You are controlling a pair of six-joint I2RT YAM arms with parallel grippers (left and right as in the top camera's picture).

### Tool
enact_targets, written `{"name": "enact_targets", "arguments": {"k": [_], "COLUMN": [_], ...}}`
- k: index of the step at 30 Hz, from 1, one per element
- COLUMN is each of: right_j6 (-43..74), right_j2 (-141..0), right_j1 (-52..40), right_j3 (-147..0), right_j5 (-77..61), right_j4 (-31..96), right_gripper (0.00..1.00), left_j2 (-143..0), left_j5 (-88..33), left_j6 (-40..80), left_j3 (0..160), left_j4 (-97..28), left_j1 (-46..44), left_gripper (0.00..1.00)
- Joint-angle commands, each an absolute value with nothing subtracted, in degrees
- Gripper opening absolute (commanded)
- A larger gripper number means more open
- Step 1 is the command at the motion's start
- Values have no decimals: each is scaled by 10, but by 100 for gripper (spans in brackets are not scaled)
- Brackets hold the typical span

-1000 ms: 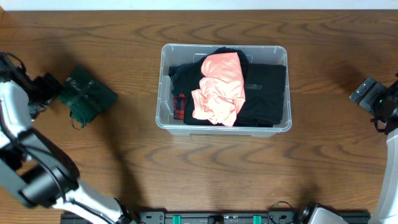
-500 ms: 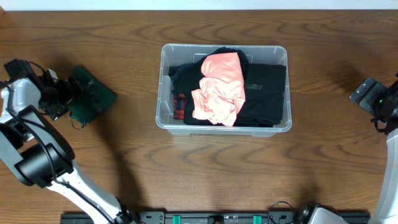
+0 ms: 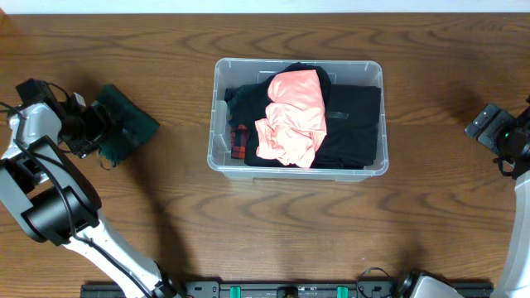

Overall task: Pack container
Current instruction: 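Move the left gripper left and grasp the green cloth, then carry the green cloth right and place it in the bin's left side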

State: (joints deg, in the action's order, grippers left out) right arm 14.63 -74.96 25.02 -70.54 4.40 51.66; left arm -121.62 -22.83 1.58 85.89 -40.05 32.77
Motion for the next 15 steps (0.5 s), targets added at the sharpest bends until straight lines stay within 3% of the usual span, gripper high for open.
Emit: {"name": "enact_targets", "arguments": {"k": [1, 9, 15], "right_j6": [141, 140, 140], "right_j2": [-750, -750, -750], "right_j1": [251, 251, 251], "right_j3": [-705, -705, -705], "right_j5": [40, 40, 41], "right_j4": [520, 520, 519], "right_gripper": [99, 99, 99], "left_j2": [-1226, -1206, -1140], "left_j5": [-236, -253, -283], "left_j6": [18, 24, 24], "left_j3": [852, 853, 853], "left_j4": [-406, -422, -425], "left_j1": [327, 327, 326], "left_gripper": [67, 29, 11]}}
